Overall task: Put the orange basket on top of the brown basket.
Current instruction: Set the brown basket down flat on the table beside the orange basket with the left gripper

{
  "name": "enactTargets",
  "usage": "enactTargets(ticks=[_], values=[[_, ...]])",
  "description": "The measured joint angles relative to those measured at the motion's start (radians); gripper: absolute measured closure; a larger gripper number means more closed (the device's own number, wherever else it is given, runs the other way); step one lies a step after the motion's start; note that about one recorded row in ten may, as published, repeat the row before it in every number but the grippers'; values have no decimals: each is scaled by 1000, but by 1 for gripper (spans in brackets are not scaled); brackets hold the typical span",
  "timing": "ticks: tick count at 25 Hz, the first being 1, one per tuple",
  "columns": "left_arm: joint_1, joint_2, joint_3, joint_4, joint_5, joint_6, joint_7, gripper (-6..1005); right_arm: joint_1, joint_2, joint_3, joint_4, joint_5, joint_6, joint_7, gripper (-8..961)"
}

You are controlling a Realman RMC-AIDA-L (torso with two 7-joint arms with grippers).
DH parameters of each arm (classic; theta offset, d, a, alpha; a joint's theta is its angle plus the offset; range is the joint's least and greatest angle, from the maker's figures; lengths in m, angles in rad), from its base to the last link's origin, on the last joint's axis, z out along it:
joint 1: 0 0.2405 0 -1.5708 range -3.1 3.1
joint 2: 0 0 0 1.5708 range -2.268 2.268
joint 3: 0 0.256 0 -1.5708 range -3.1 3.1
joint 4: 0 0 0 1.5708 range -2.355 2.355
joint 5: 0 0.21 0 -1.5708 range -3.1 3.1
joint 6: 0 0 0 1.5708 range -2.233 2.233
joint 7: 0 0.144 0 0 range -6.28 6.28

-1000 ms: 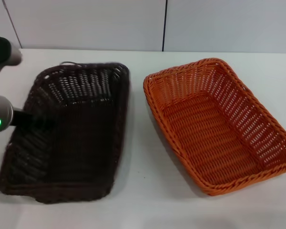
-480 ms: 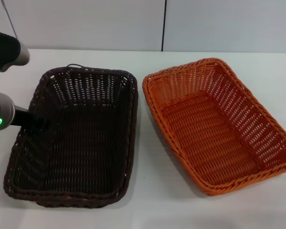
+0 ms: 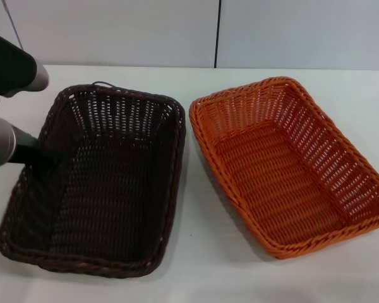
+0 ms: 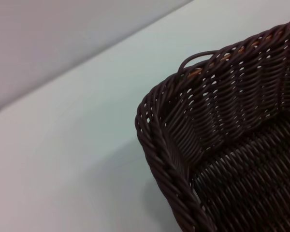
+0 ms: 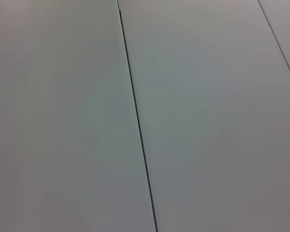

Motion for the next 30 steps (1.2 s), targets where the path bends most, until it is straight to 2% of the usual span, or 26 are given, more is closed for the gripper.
enactTargets(ticks=[1,4,5,7,9,10,11,12,16,17,18,19,23,24,30], values=[[0,0,-8,-13,-2,-2,51,701,0,0,0,0,0,0,0,133],[0,0,-8,-13,-2,-2,51,711,0,0,0,0,0,0,0,133],[-6,0,-39,-33,-16,-8,159,715,-1,-1,0,1,0,-1,0,133],[-28,0,-90,-33,-50,-13,270,715,-1,-1,-1,5,0,-6,0,133],[-28,0,-90,-33,-50,-13,270,716,-1,-1,-2,7,0,-12,0,133],[-44,0,-139,-21,-96,-15,409,716,0,-1,-3,9,0,-14,0,133],[-44,0,-139,-21,-96,-15,409,716,0,0,-3,13,0,-15,0,133],[-61,0,-190,0,-141,-16,518,716,0,0,-3,13,0,-15,0,133],[-61,0,-190,0,-141,-16,518,722,1,2,-10,22,-1,-31,-4,133],[-83,1,-240,26,-188,-25,616,723,1,2,-10,22,-1,-31,-4,133],[-83,1,-240,26,-188,-25,616,725,1,3,-21,27,-1,-37,-6,133],[-111,1,-268,69,-232,-7,758,728,1,3,-21,27,-1,-37,-6,133],[-123,0,-267,81,-236,-2,771,738,2,1,-31,33,-2,-47,-6,133],[-147,0,-269,104,-244,4,834,740,4,1,-31,33,-2,-47,-6,134],[-161,-1,-263,121,-288,11,890,760,12,0,-32,32,-2,-48,-7,134]])
